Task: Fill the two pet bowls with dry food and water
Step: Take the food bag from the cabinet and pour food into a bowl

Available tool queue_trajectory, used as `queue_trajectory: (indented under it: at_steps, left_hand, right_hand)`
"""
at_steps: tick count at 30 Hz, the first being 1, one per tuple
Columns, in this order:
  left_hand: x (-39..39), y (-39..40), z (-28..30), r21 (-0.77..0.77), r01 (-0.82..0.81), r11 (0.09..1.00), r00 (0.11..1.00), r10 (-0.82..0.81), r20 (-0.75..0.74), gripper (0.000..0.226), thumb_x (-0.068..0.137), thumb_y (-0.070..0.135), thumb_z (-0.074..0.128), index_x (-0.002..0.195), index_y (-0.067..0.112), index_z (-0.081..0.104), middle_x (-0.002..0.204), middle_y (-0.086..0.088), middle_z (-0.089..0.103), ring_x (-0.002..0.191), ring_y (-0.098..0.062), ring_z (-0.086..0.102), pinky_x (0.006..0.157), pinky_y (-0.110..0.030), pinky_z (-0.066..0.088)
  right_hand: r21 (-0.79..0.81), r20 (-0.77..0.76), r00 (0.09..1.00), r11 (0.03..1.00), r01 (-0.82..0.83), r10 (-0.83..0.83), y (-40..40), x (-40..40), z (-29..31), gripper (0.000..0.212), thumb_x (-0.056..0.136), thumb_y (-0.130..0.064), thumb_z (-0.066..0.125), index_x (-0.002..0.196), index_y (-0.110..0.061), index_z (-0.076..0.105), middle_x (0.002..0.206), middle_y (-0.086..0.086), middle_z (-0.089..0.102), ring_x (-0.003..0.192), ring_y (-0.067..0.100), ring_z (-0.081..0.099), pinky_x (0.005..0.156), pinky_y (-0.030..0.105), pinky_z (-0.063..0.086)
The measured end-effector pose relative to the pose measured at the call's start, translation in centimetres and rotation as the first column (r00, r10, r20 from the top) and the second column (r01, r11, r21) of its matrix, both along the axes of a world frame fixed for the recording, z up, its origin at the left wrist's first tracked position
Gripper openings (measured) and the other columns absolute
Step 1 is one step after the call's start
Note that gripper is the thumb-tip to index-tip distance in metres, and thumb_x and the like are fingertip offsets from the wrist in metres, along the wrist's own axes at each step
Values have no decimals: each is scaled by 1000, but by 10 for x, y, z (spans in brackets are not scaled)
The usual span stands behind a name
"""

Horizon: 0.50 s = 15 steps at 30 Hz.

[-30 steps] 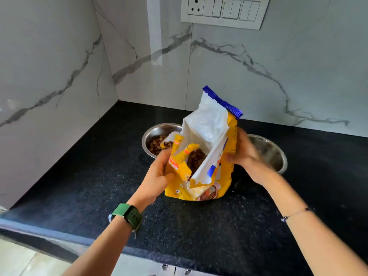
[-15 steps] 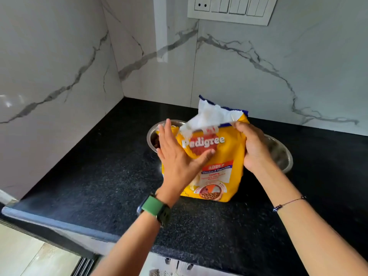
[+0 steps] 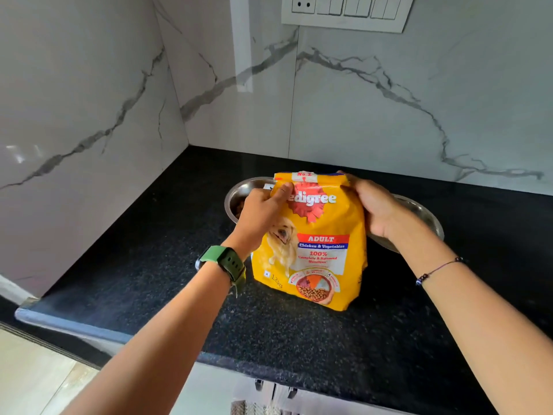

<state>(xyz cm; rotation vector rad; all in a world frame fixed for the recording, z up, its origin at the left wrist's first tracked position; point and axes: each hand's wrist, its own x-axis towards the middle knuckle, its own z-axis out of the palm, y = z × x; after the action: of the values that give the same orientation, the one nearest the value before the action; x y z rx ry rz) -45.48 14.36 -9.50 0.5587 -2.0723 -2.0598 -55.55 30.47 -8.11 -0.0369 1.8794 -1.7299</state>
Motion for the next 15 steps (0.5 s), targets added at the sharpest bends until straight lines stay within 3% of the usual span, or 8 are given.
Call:
queue_trajectory:
  at_steps: [3,5,6,9,12,13,15]
  left_hand:
    - [-2,2,-3,-74,-39,996,996,45,72,23,91,26,57,81,7,65,96,-21,71,89,-37,69,85,-51,55]
    - [-4,6,-3,-193,-52,980,993,72,98,20,90,20,57,77,5,64,89,-21,70,84,-36,68,80,-43,57]
    - [-5,8,-3,-287,-38,957,991,74,114,20,89,20,58,79,3,64,84,-19,67,80,-33,66,73,-37,54]
    - [-7,14,-2,-559,48,828,991,30,129,35,87,27,62,112,5,51,96,-10,60,87,-24,60,69,-30,46]
    - [-6,14,-2,-745,106,658,994,-79,73,58,85,22,65,135,19,36,129,-16,38,110,-30,50,87,-32,45]
    - [-4,12,-1,-806,128,578,991,-107,81,57,85,20,62,137,24,38,131,-17,32,116,-32,45,94,-35,43]
    - [-1,9,0,-891,243,383,969,-133,207,48,88,21,55,134,31,46,135,-14,29,125,-36,33,100,-44,37]
  right_hand:
    - [290,-113,991,956,-35,71,-3,6,9,31,91,-38,56,73,-15,65,69,4,70,75,23,63,76,33,51]
    - [551,-206,963,834,-34,175,-2,11,14,16,94,-31,53,98,-17,60,88,3,60,85,18,55,65,26,46]
    - [628,-244,945,778,-19,220,-1,13,14,20,94,-27,54,112,-20,52,97,2,53,91,17,50,61,26,42]
    - [570,-483,856,808,146,186,7,21,8,53,91,-20,59,136,-30,33,111,6,51,96,19,52,65,27,42]
    - [352,-770,617,914,199,163,15,41,0,44,95,-17,51,137,-27,44,117,1,52,101,15,54,79,20,45]
    - [371,-785,577,917,146,226,17,47,-3,38,96,-20,49,134,-25,50,123,0,50,111,16,51,89,22,43]
    - [509,-702,591,860,27,397,23,60,-8,41,93,-38,50,133,-28,52,142,1,41,131,16,39,103,26,32]
